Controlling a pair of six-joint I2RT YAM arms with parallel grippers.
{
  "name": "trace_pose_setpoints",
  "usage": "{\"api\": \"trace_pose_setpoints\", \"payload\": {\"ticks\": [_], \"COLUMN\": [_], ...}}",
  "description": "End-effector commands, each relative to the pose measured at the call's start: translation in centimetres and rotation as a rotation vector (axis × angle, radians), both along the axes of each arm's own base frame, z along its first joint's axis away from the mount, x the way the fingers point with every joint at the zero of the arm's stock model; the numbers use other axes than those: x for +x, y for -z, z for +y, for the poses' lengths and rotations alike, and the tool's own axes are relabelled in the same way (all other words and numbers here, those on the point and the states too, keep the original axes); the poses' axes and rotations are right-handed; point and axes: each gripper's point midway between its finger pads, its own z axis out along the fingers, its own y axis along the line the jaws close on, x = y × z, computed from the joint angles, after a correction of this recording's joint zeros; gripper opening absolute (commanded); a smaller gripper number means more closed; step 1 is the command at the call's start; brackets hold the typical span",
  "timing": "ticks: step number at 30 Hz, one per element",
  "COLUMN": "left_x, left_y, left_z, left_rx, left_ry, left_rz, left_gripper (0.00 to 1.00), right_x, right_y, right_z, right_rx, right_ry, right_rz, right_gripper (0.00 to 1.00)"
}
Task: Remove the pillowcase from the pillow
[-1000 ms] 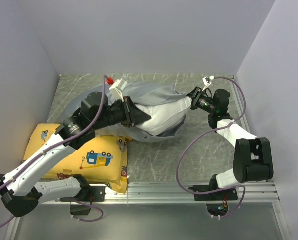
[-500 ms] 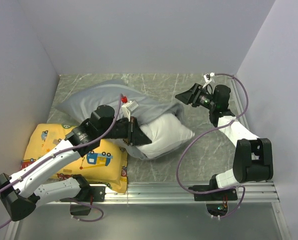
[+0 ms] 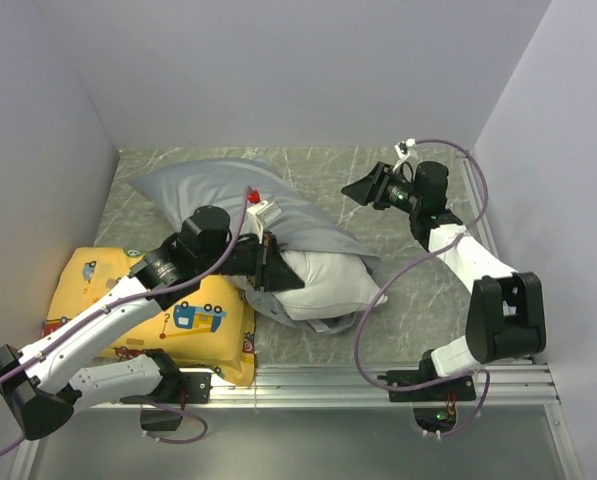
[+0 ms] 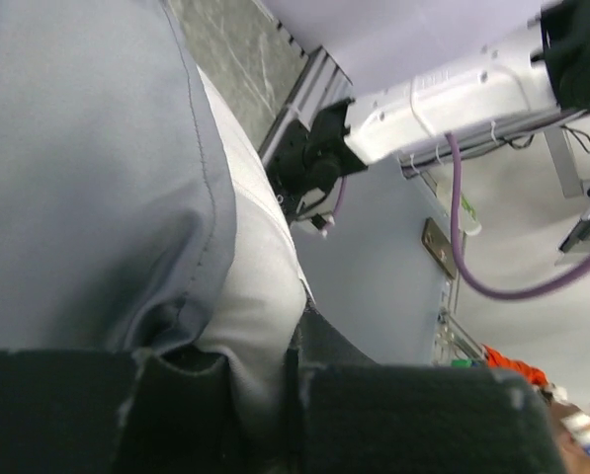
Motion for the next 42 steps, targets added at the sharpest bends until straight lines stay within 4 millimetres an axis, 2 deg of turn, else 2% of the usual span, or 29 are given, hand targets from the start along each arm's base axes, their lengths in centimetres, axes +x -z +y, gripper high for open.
{"api": "trace_pose_setpoints", "payload": {"ticks": [1,3,4,6,7,9,10,11,12,13,14,15,17,18,20,24,25,26,28,32,33,35,36,39,42], "left_x": [1.1,1.6,2.0,2.4,2.9,3.8,4.6,5.0,5.9,6.1,6.6,6.9,7.4,7.7,8.0,8.2,8.2,8.3,8.2,7.9,7.8,7.4,7.3,7.2,6.9], "left_y": [-5.8,-5.6,-5.8,-5.8,-6.2,-6.2,-6.9,-7.1,-7.8,-8.1,-8.0,-8.4,-9.4,-9.4,-10.1,-11.6,-11.7,-11.8,-12.3,-12.5,-12.7,-12.5,-12.5,-12.2,-12.3], "left_z": [-0.8,-1.1,-1.2,-1.4,-1.4,-1.6,-1.3,-1.3,-1.2,-1.1,-1.3,-1.2,-1.1,-1.1,-1.1,-1.0,-0.9,-1.0,-0.9,-0.9,-0.9,-0.8,-0.7,-0.5,-0.5], "left_rx": [-0.127,-0.117,-0.123,-0.129,-0.135,-0.129,-0.138,-0.143,-0.153,-0.159,-0.154,-0.155,-0.170,-0.165,-0.174,-0.191,-0.188,-0.186,-0.186,-0.182,-0.183,-0.171,-0.168,-0.159,-0.159], "left_ry": [-0.006,-0.015,-0.025,-0.032,-0.045,-0.069,-0.092,-0.103,-0.122,-0.122,-0.126,-0.134,-0.132,-0.136,-0.134,-0.134,-0.139,-0.137,-0.133,-0.114,-0.108,-0.095,-0.094,-0.089,-0.079], "left_rz": [-0.170,-0.167,-0.172,-0.159,-0.162,-0.143,-0.149,-0.144,-0.134,-0.131,-0.118,-0.111,-0.117,-0.105,-0.109,-0.120,-0.120,-0.120,-0.125,-0.131,-0.136,-0.140,-0.142,-0.147,-0.147], "left_gripper": [0.01,0.00,0.01,0.00,0.00,0.00,0.00,0.01,0.00,0.00,0.01,0.01,0.01,0.01,0.00,0.00,0.01,0.00,0.01,0.01,0.01,0.01,0.00,0.01,0.01], "right_x": [-0.6,-1.4,-3.1,-5.2,-7.1,-9.6,-11.7,-12.9,-14.3,-15.8,-16.5,-17.8,-18.8,-19.2,-20.3,-20.6,-21.1,-20.4,-20.0,-19.1,-18.4,-17.9,-17.7,-17.8,-17.8], "right_y": [-4.9,-6.7,-8.5,-10.1,-11.4,-11.7,-12.8,-12.9,-12.1,-12.5,-12.5,-11.5,-11.0,-10.3,-10.1,-8.8,-7.6,-7.4,-7.3,-7.8,-8.3,-8.6,-9.7,-10.9,-10.8], "right_z": [-3.0,-4.4,-4.7,-4.5,-4.4,-3.3,-3.0,-2.3,-0.9,-0.5,-0.3,0.9,0.7,1.0,1.7,3.8,5.1,4.8,5.5,5.7,4.9,4.5,4.0,3.7,4.3], "right_rx": [-0.059,-0.076,-0.066,-0.063,-0.067,-0.099,-0.092,-0.111,-0.126,-0.129,-0.154,-0.166,-0.211,-0.227,-0.242,-0.338,-0.387,-0.426,-0.479,-0.575,-0.599,-0.645,-0.618,-0.598,-0.636], "right_ry": [0.188,0.271,0.278,0.250,0.243,0.199,0.178,0.148,0.106,0.090,0.078,0.026,0.028,0.022,-0.002,-0.028,-0.069,-0.011,0.027,0.130,0.207,0.261,0.315,0.338,0.307], "right_rz": [-0.110,-0.157,-0.208,-0.264,-0.304,-0.361,-0.412,-0.451,-0.453,-0.491,-0.528,-0.522,-0.560,-0.561,-0.583,-0.584,-0.576,-0.568,-0.596,-0.622,-0.617,-0.633,-0.641,-0.675,-0.686], "right_gripper": [0.61,0.64,0.67,0.70,0.71,0.73,0.74,0.75,0.76,0.77,0.78,0.78,0.78,0.79,0.81,0.83,0.84,0.85,0.87,0.90,0.90,0.90,0.90,0.91,0.91]}}
